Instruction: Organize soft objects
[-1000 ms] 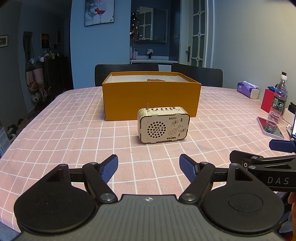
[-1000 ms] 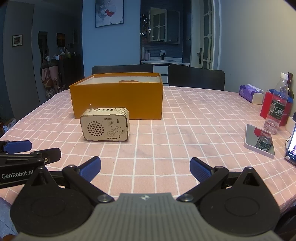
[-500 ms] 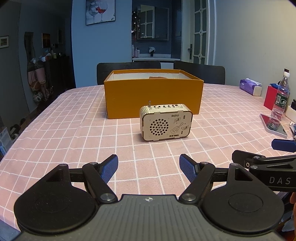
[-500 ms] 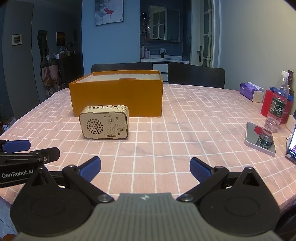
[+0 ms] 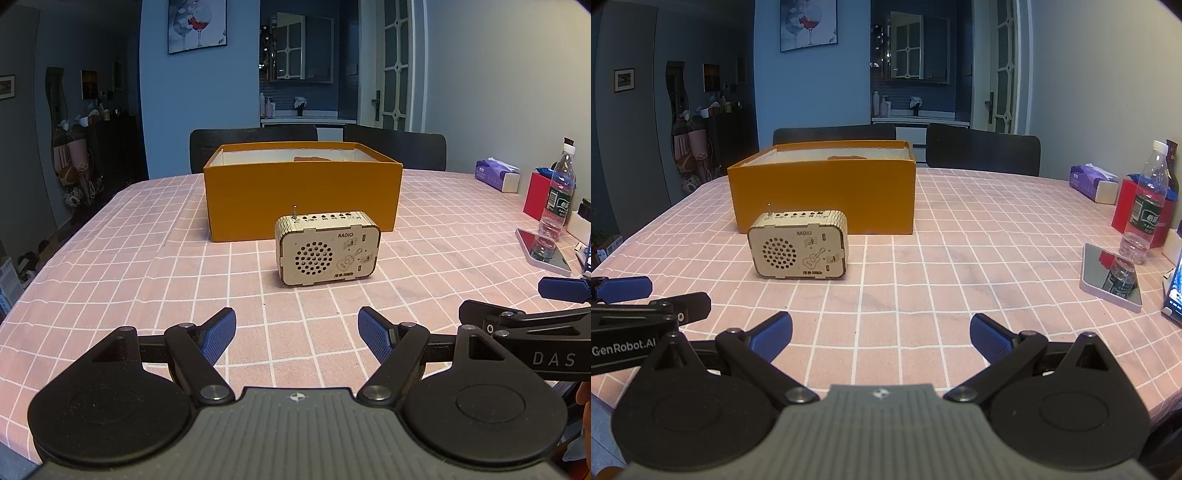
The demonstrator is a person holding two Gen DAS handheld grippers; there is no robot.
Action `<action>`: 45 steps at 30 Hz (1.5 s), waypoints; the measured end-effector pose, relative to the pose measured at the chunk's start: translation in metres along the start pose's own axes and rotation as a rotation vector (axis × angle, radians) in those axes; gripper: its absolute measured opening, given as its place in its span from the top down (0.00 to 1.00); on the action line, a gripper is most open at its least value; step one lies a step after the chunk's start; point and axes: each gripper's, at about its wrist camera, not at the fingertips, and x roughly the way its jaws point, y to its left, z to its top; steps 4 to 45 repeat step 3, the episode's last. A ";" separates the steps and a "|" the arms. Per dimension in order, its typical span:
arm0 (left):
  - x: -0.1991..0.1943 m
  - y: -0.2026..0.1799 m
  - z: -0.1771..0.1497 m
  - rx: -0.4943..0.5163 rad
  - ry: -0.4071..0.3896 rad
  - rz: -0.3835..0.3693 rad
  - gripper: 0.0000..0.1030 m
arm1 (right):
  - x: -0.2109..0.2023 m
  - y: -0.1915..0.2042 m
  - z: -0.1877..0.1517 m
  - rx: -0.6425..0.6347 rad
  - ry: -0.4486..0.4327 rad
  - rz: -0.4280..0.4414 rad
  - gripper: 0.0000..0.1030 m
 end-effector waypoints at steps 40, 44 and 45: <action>0.001 0.001 0.001 0.000 0.000 0.001 0.14 | 0.000 0.000 0.000 -0.001 0.001 0.001 0.03; 0.001 0.001 0.001 0.000 0.000 0.001 0.14 | 0.000 0.000 0.000 -0.001 0.001 0.001 0.03; 0.001 0.001 0.001 0.000 0.000 0.001 0.14 | 0.000 0.000 0.000 -0.001 0.001 0.001 0.03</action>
